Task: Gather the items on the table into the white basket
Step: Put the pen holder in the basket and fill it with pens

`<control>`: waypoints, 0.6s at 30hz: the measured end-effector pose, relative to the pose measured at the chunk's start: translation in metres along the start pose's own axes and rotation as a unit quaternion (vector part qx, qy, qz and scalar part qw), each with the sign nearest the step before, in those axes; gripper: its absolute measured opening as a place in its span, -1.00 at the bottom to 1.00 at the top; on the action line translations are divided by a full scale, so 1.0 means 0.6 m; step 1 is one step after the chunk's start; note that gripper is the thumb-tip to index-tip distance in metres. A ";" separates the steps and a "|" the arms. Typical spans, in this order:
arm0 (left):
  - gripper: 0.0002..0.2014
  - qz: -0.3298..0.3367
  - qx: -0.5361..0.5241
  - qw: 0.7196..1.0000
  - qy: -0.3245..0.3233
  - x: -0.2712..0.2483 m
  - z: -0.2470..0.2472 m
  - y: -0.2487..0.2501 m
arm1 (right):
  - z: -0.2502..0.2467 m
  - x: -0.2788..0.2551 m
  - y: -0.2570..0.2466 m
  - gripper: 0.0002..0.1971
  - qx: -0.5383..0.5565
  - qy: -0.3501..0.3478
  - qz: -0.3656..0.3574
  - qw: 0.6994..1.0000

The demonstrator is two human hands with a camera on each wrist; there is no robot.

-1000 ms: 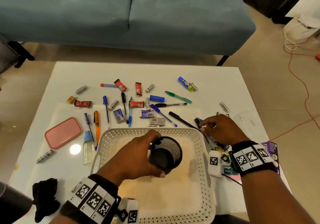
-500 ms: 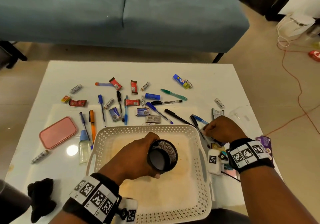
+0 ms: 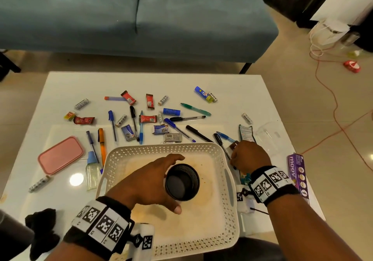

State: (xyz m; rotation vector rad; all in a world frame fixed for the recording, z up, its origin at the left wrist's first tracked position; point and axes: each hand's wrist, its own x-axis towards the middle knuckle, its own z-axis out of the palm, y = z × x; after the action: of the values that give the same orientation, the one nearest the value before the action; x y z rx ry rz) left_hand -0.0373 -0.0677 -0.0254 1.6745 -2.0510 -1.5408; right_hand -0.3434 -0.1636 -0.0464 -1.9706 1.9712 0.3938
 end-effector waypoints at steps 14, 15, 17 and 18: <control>-0.62 0.026 -0.124 0.970 0.207 0.005 -0.018 0.007 | -0.013 -0.002 -0.017 -0.83 0.015 -0.015 -0.006 1.000; -0.65 0.031 -0.135 0.966 0.216 0.004 -0.019 0.009 | -0.032 -0.008 -0.019 -0.82 0.029 -0.018 -0.001 0.999; -0.70 0.041 -0.161 0.956 0.243 0.004 -0.021 0.013 | -0.073 -0.022 -0.026 -0.81 0.050 0.003 -0.007 0.999; -0.71 0.046 -0.180 0.948 0.259 0.004 -0.023 0.015 | -0.093 -0.034 -0.035 -0.81 0.060 0.026 -0.025 0.998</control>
State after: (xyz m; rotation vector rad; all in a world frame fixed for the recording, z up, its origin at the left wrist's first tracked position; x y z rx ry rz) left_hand -0.0365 -0.0791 -0.0133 1.5956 -1.4606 -1.1850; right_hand -0.3241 -0.1685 0.0136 -1.9690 1.9237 0.2091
